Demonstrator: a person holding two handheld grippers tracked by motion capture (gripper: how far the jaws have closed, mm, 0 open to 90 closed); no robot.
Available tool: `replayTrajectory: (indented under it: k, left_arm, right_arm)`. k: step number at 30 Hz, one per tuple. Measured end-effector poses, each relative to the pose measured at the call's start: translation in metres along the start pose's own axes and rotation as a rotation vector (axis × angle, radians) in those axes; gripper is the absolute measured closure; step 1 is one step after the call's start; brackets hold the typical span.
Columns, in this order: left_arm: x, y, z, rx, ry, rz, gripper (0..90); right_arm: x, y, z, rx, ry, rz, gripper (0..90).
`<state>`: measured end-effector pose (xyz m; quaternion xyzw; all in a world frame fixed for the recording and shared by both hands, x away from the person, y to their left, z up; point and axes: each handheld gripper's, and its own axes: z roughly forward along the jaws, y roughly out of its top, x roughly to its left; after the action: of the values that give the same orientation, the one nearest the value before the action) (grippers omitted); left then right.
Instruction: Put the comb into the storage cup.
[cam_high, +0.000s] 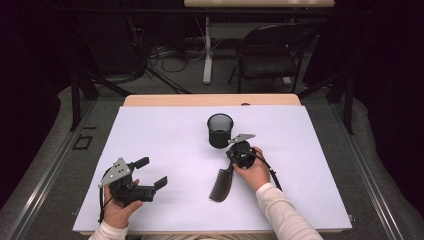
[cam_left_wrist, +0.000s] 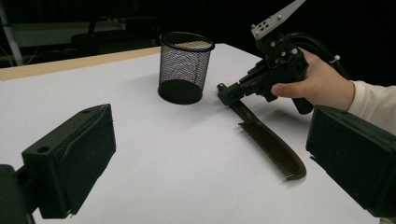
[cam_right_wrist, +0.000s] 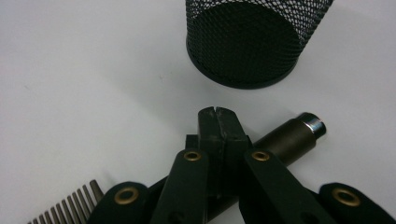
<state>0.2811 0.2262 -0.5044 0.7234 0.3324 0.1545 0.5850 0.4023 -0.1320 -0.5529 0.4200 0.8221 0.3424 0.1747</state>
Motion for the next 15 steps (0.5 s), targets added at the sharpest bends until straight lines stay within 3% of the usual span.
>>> replayTrajectory:
  k: [15]
  left_arm:
    - [0.0003,-0.0001,0.0003,0.001,0.001,-0.002,1.6]
  right_arm:
    - [-0.003,-0.0055,-0.0095,0.039,0.015,-0.011,90.0]
